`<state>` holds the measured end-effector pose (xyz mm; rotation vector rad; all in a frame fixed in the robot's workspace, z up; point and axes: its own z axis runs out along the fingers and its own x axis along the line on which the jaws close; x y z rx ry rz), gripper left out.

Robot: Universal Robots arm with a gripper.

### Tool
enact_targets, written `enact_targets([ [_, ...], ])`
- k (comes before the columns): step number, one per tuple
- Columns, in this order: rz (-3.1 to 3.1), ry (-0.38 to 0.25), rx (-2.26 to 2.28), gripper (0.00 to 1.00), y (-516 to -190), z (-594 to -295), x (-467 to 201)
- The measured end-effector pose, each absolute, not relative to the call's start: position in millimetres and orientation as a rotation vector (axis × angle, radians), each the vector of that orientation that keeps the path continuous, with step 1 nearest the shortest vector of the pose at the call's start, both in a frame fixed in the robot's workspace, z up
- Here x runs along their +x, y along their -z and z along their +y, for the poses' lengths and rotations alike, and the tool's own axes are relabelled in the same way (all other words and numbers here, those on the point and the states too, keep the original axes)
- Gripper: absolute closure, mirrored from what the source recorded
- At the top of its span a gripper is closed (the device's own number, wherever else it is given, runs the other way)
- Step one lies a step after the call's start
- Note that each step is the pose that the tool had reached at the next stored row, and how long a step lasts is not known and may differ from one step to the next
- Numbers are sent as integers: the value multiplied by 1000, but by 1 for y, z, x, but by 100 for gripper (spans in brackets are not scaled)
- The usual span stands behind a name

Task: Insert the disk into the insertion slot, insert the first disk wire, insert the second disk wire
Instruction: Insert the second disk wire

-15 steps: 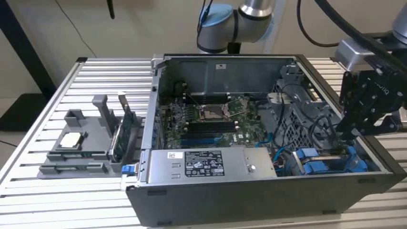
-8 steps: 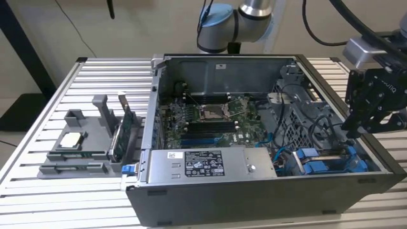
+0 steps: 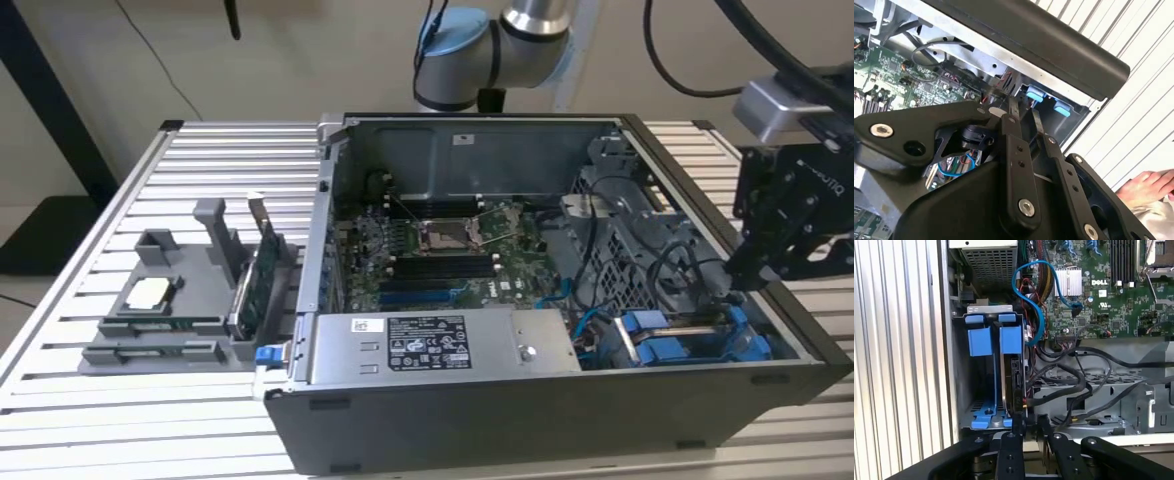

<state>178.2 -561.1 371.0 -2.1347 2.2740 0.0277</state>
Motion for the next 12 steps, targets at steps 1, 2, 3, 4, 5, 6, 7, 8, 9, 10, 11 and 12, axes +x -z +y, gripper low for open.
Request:
enact_targets([
  [1,2277,-29,-2133,73,-371,-562,178],
  [2,2279,-30,-2131,73,-371,-562,178],
  [3,2283,-30,-2128,73,-371,-563,179],
  [4,2287,-31,-2123,73,-371,-563,178],
  [5,2293,-31,-2117,73,-371,-563,179],
  [6,2301,-31,-2109,73,-370,-563,179],
  [7,2311,-32,-2098,73,-370,-563,179],
  [8,2321,-32,-2085,73,-370,-563,179],
  [9,2331,-33,-2074,73,-370,-563,179],
  [10,2340,-33,-2063,75,-370,-563,179],
  [11,2348,-34,-2054,75,-370,-563,179],
  [12,2354,-34,-2047,83,-370,-563,179],
])
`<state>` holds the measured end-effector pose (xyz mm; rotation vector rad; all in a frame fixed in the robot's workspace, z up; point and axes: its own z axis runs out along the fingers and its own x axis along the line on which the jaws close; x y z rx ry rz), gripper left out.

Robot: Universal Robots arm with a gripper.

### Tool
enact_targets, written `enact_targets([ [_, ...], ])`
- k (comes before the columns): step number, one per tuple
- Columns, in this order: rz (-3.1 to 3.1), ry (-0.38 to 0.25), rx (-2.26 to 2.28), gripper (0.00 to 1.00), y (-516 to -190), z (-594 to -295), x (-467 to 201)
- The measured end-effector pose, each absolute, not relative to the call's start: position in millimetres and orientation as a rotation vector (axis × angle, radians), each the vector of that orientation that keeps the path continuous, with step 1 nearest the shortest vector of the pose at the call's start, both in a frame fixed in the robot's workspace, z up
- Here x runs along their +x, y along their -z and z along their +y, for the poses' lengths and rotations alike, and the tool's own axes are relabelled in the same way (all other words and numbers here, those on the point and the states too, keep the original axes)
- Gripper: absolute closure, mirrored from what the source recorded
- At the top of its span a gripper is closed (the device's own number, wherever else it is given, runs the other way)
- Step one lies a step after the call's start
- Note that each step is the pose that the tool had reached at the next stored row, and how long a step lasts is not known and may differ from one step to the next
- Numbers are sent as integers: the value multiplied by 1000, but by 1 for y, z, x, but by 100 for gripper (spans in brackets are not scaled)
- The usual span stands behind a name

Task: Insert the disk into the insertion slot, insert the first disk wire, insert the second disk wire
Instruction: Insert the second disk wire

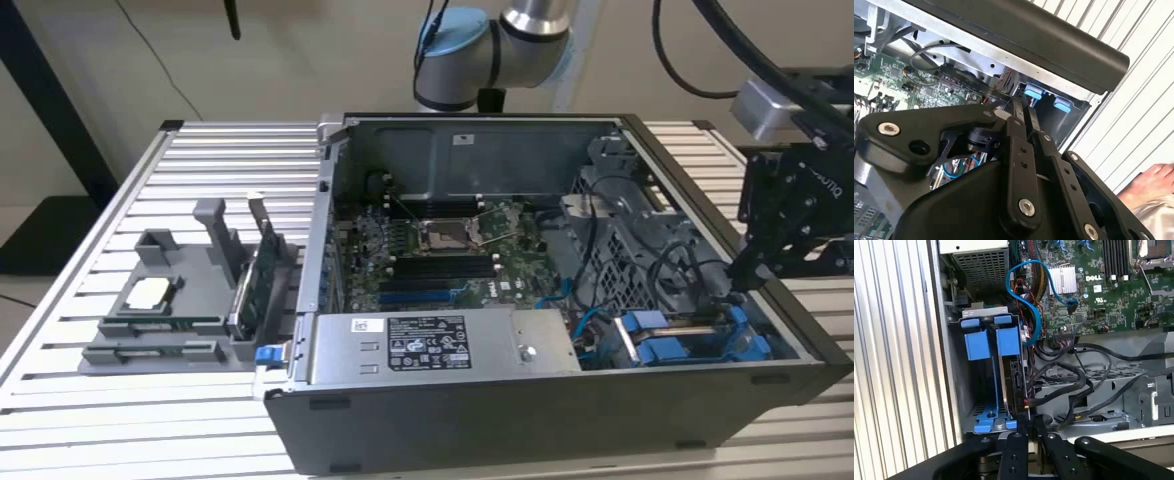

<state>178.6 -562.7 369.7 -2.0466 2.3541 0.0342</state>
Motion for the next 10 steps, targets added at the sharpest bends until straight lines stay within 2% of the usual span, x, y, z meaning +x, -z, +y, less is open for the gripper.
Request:
enact_targets([
  [10,2370,-35,-2029,84,-370,-563,179],
])
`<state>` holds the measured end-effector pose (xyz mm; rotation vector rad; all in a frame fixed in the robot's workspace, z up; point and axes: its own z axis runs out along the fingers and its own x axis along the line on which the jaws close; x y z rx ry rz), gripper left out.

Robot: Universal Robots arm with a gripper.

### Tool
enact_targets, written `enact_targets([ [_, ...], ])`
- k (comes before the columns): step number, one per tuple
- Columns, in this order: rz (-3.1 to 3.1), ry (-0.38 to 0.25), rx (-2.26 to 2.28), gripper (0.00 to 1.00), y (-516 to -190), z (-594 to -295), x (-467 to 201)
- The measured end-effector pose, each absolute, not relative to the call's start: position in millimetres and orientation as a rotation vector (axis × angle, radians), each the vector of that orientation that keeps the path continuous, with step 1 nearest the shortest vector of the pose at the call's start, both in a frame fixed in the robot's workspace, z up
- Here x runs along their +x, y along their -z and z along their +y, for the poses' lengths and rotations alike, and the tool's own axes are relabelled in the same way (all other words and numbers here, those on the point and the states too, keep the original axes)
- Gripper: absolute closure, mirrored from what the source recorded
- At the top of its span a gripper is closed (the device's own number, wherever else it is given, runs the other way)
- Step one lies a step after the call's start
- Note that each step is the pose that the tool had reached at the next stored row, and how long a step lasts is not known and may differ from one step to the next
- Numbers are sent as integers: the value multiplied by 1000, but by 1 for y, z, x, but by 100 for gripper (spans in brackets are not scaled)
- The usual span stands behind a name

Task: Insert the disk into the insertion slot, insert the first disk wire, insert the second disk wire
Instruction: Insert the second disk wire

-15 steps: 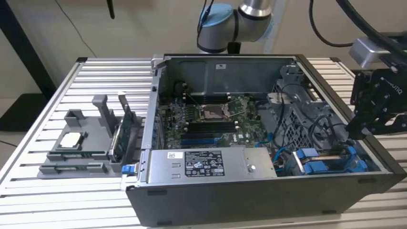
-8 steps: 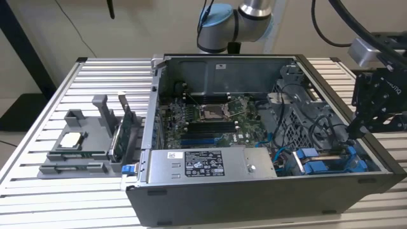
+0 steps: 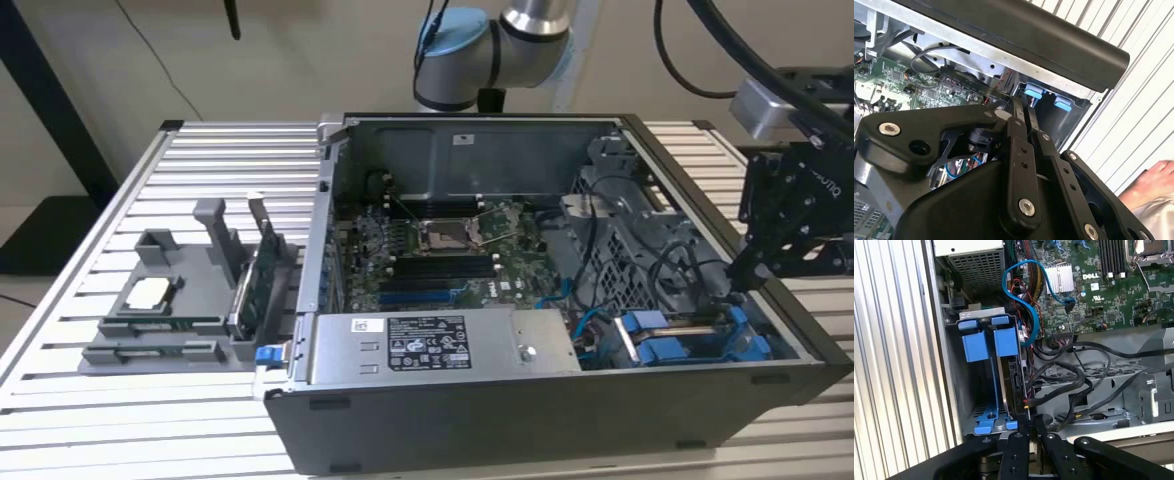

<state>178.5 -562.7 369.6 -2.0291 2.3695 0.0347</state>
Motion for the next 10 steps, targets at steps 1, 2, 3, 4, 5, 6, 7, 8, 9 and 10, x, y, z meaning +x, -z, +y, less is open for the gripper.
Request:
enact_targets([
  [1,2369,-35,-2029,84,-370,-563,178],
  [2,2369,-35,-2029,84,-370,-563,178],
  [3,2369,-35,-2029,84,-370,-562,178],
  [4,2369,-35,-2029,84,-371,-562,178],
  [5,2369,-35,-2029,84,-373,-561,178],
  [6,2369,-35,-2029,84,-374,-560,177],
  [7,2369,-35,-2029,84,-376,-559,177],
  [8,2369,-35,-2029,84,-377,-558,175],
  [9,2369,-35,-2029,84,-378,-556,174],
  [10,2369,-35,-2029,84,-378,-554,172],
])
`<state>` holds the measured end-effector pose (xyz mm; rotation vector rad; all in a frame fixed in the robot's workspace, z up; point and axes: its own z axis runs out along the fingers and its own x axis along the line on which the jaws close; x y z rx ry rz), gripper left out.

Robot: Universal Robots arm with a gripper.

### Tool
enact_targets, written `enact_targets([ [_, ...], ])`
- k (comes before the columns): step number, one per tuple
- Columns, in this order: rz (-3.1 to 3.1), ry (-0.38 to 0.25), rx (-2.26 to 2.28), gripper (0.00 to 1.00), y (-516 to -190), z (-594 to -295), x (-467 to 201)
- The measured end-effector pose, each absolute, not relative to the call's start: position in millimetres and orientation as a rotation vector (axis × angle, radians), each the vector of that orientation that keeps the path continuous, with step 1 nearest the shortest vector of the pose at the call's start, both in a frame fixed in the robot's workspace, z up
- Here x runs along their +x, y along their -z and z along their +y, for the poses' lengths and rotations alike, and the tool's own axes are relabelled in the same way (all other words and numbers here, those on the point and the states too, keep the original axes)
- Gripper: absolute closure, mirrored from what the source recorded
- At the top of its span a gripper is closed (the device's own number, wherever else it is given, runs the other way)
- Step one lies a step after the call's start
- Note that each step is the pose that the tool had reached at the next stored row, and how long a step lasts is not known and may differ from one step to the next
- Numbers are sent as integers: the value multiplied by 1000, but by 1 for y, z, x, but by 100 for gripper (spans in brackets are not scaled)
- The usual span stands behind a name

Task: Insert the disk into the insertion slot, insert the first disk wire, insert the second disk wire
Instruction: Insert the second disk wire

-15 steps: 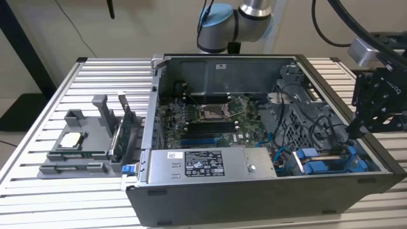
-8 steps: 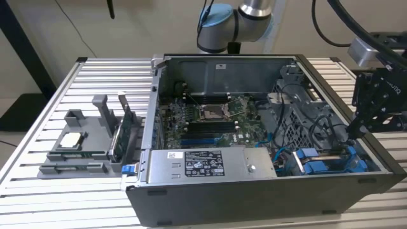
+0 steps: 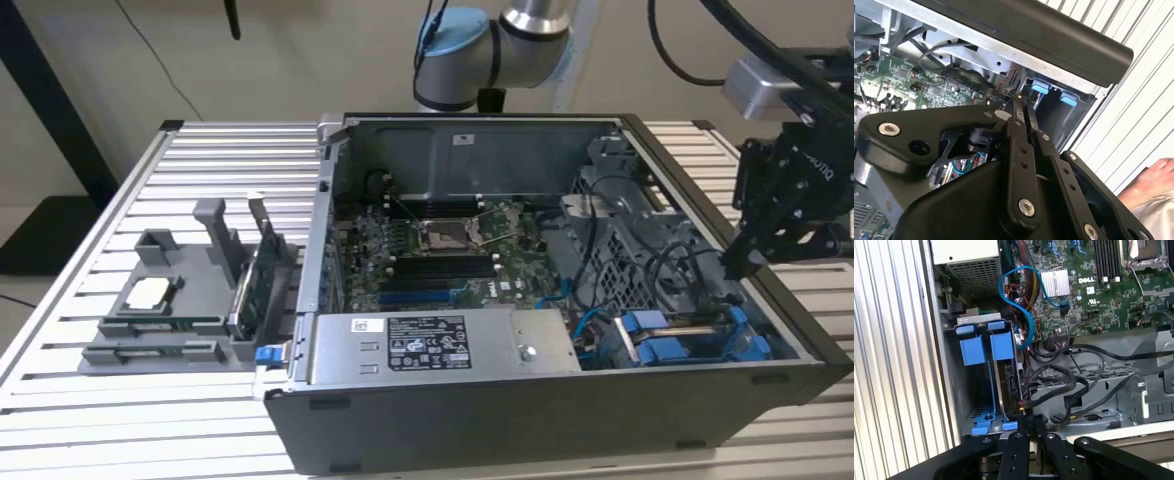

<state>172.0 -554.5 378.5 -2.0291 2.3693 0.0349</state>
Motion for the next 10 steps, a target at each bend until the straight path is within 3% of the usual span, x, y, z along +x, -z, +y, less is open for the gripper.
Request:
enact_targets([
  [10,2369,-35,-2029,84,-381,-543,142],
])
